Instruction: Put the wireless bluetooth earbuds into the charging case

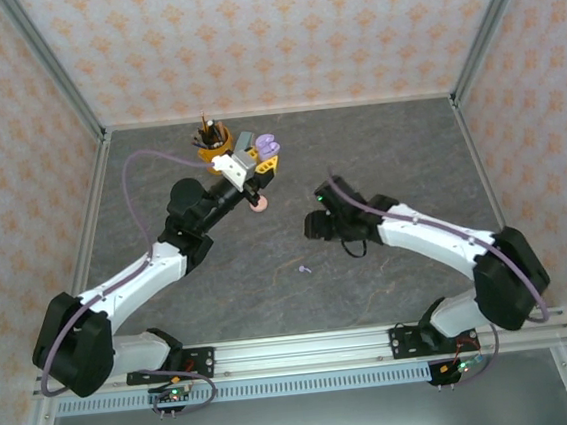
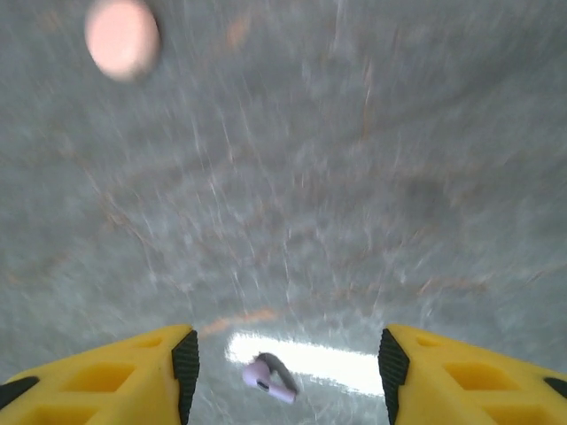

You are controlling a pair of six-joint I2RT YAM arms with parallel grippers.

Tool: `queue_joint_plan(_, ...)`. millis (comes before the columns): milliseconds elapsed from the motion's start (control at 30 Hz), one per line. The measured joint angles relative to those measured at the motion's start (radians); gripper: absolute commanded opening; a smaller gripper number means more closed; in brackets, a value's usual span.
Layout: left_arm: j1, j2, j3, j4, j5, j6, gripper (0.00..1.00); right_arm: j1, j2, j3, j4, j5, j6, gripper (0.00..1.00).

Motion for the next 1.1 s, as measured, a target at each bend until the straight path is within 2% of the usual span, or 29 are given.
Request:
queue_joint_plan(133, 0.000, -0.034, -0.020, -0.001, -0.019, 0.000, 0.00, 0.079, 0.061, -0.003, 0.002, -0.005, 0.024, 0.60)
queue_joint_plan(500, 0.000, -0.084, -0.055, -0.005, -0.046, 0.000, 0.00, 0.112, 0.256, -0.023, 0.093, -0.039, 0.035, 0.56)
queue_joint_plan(700, 0.000, -0.095, -0.062, -0.005, -0.050, 0.000, 0.00, 0.148, 0.281, 0.003, 0.115, -0.061, 0.044, 0.46)
queue_joint_plan(900, 0.000, -0.095, -0.063, -0.007, -0.053, 0.000, 0.00, 0.190, 0.283, 0.002, 0.119, -0.073, 0.051, 0.43)
queue_joint_plan(1100, 0.000, -0.095, -0.066, -0.006, -0.053, 0.000, 0.00, 0.190, 0.281, 0.000, 0.111, -0.067, 0.060, 0.39)
